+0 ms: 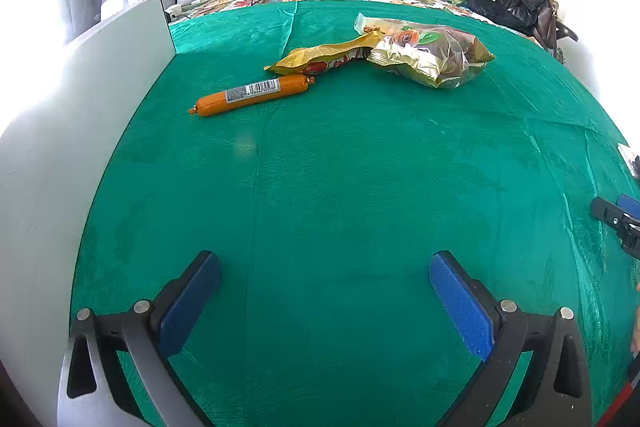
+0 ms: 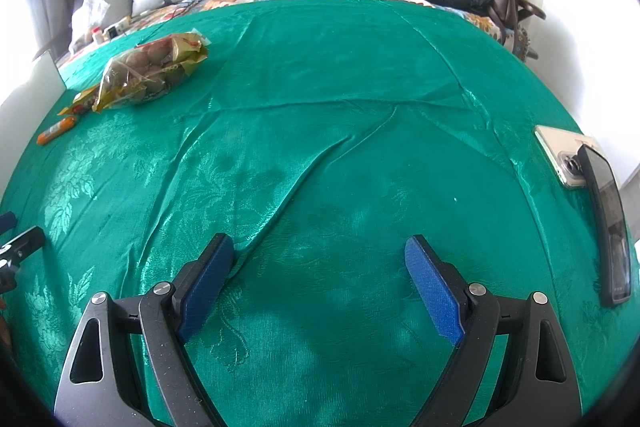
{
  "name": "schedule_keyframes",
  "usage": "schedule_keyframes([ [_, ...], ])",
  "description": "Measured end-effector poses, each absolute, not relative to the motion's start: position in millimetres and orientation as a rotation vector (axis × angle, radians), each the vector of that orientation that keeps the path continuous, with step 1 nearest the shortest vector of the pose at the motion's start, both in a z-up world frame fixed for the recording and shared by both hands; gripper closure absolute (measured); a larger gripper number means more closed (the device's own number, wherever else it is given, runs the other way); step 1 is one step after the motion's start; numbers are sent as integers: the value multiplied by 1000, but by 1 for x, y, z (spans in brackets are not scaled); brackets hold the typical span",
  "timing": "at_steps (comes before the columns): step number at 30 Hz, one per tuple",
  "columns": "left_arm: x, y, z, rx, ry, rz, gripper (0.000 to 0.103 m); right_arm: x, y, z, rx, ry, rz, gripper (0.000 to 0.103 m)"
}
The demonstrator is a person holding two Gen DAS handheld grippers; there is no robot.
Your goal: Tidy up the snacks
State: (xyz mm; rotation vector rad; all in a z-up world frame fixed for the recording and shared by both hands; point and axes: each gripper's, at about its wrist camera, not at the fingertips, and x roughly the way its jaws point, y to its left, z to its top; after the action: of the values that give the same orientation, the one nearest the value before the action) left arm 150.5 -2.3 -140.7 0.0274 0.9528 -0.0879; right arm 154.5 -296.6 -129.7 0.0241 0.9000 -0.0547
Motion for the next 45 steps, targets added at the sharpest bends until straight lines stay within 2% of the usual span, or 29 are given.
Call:
schedule_keyframes([
  [7,155,-4,-142,45,963,-107,0,155,-297,-130,24,900,-54,13],
  [15,196,11,-133,164,1125,-203,0,155,-297,-130,25,900,-54,13],
  [30,279,63,-101,153,1101,-159,0,155,-297,-130,24,900,-54,13],
  [39,302,42,-119,378,1093,-219,1,155,-296,-130,24,899,-54,13],
  [41,306,38,-127,390,1101,-221,8,156,-296,-130,24,899,-54,13],
  [42,306,43,-125,335,1090,-231,18,155,-296,-130,24,899,-54,13],
  [43,309,47,-125,274,1110,-250,37,155,-296,-130,24,899,-54,13],
  [45,310,57,-122,131,1140,-279,61,156,-296,-130,24,900,-54,13],
])
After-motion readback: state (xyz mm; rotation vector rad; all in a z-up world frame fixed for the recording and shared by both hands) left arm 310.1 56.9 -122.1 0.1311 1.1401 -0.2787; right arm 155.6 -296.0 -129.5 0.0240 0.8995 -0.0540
